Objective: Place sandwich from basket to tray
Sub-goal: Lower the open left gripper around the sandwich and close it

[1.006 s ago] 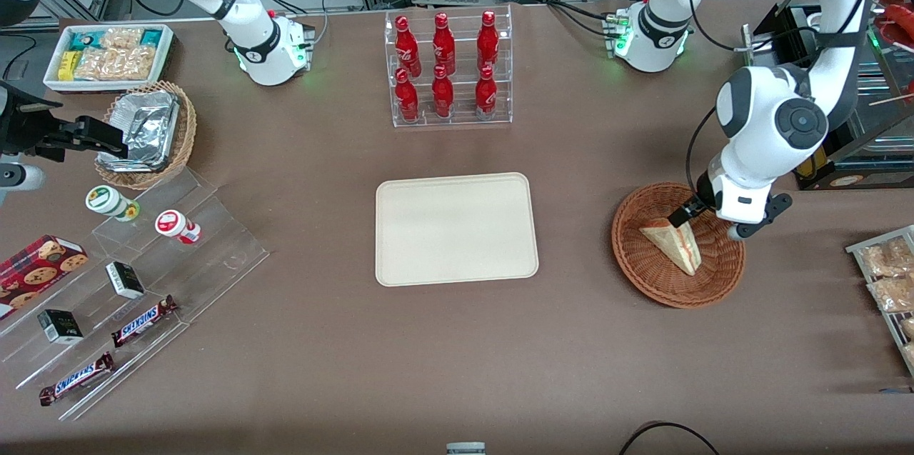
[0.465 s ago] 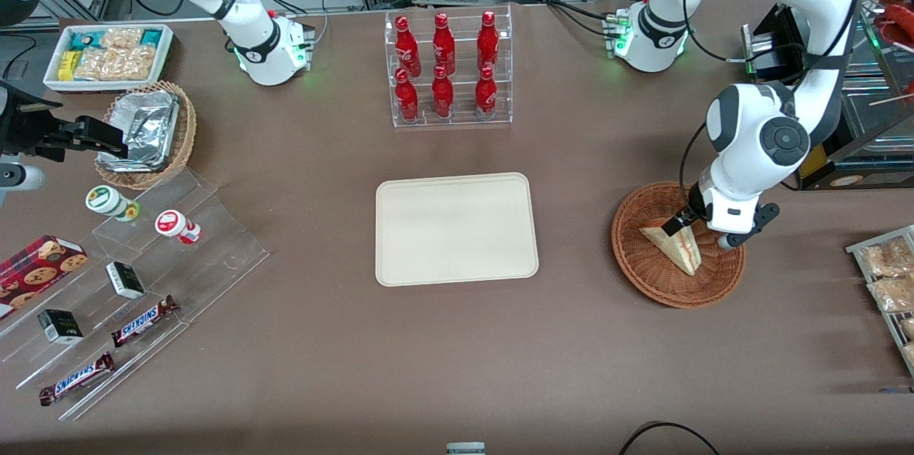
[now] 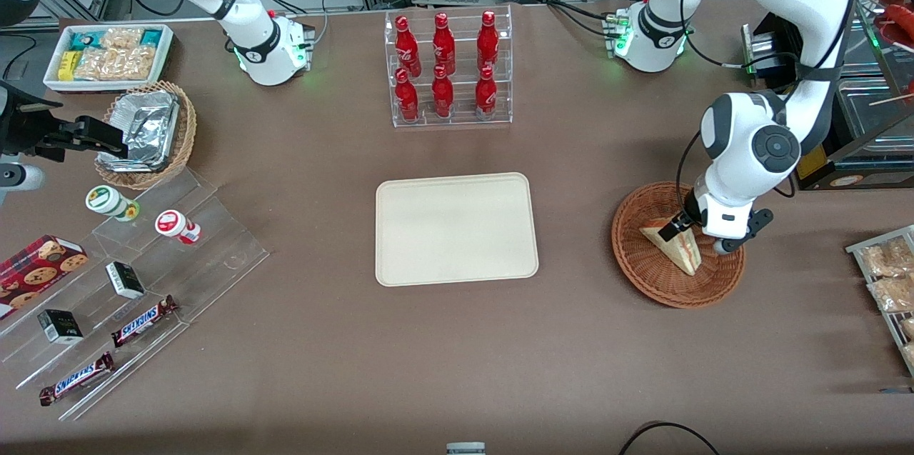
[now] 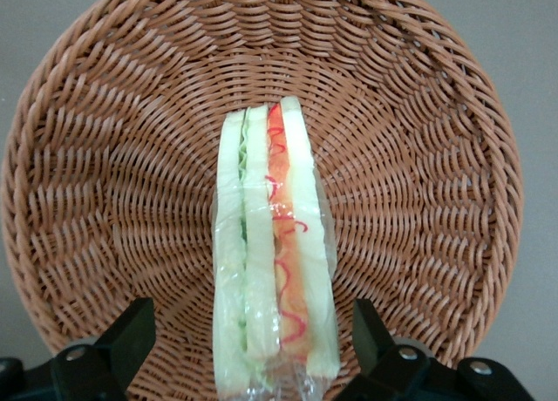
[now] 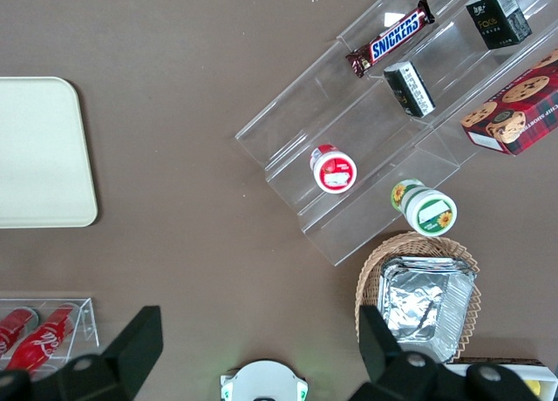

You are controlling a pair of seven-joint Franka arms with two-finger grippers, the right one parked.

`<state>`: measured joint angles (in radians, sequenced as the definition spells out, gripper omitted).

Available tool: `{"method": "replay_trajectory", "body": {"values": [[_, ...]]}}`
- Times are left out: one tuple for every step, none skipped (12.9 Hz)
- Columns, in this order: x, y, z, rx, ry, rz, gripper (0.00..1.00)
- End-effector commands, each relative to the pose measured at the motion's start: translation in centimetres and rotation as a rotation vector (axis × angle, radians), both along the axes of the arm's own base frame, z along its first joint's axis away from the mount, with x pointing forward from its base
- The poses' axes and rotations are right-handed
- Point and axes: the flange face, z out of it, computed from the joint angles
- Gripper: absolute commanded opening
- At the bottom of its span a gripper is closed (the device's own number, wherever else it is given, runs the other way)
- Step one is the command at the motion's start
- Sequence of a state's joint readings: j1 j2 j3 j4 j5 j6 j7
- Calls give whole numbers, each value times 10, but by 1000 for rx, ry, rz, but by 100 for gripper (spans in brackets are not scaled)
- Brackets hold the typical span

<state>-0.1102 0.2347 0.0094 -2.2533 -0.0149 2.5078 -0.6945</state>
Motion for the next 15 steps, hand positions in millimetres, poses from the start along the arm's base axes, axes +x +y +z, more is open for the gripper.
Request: {"method": "replay_trajectory", "body": {"values": [[4, -3, -8, 11, -21, -1, 81], [4, -3, -12, 12, -18, -1, 55], [5, -3, -12, 11, -21, 0, 30], [6, -3, -11, 11, -21, 0, 11], [9, -3, -7, 10, -32, 0, 0], [17, -4, 1, 9, -46, 0, 0], [22, -4, 8, 9, -47, 0, 0], [25, -5, 17, 9, -41, -2, 0], [31, -8, 32, 12, -31, -9, 0], [39, -13, 50, 26, -14, -27, 0], [47, -16, 71, 55, 10, -51, 0], [53, -20, 89, 75, 34, -64, 0], [59, -37, 108, 89, 40, -97, 0], [66, -54, 127, 98, 33, -125, 0], [72, -60, 141, 97, 27, -133, 0]]}}
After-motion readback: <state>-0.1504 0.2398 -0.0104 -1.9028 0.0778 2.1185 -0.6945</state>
